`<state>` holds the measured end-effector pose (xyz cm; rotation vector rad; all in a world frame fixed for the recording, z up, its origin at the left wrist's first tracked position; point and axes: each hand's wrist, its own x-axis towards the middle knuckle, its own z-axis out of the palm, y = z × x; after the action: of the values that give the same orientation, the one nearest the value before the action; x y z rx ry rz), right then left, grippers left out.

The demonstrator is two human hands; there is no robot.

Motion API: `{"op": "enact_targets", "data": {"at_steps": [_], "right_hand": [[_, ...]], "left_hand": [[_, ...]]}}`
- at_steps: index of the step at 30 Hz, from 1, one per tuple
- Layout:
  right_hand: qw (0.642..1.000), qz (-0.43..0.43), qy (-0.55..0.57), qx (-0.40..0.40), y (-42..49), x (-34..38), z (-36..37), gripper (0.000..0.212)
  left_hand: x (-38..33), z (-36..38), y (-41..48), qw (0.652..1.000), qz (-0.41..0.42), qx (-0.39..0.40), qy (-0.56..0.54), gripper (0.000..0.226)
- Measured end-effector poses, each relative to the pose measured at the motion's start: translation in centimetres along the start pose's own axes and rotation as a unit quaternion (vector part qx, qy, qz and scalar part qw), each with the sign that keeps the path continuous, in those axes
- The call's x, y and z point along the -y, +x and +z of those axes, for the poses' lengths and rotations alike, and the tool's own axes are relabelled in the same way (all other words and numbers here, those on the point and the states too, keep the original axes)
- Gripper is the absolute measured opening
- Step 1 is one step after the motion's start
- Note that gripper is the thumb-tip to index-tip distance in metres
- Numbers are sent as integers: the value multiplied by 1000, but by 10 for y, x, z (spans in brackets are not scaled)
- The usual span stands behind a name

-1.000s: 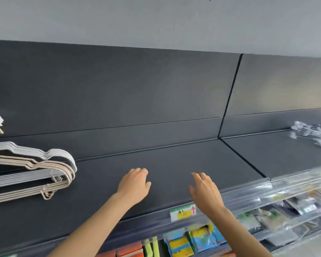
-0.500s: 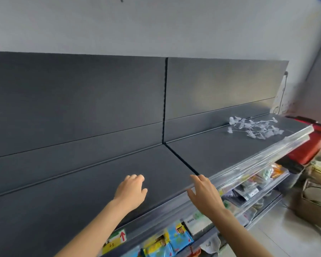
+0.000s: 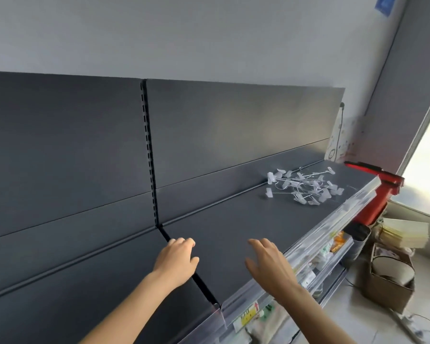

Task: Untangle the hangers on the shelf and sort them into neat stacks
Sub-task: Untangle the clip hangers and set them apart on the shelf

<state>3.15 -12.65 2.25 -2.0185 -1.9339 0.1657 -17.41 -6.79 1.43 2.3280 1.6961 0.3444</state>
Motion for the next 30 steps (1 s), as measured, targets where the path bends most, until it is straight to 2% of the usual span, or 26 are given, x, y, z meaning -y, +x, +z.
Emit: {"op": "enact_targets", "data": {"at_steps": [8,21,30], "right_hand": [[1000,2,0,-1,64,-89,-12,44],[998,-40,7,50,169,-292,-55,41],[997,-41,22,54,222,-367,-67,42]], "left_hand": [[-61,32,78,1000,1,8,10,37],[-220,111,202,998,-56,-8,-11,33],[-283,136,274,999,-51,-8,-6,32]]}}
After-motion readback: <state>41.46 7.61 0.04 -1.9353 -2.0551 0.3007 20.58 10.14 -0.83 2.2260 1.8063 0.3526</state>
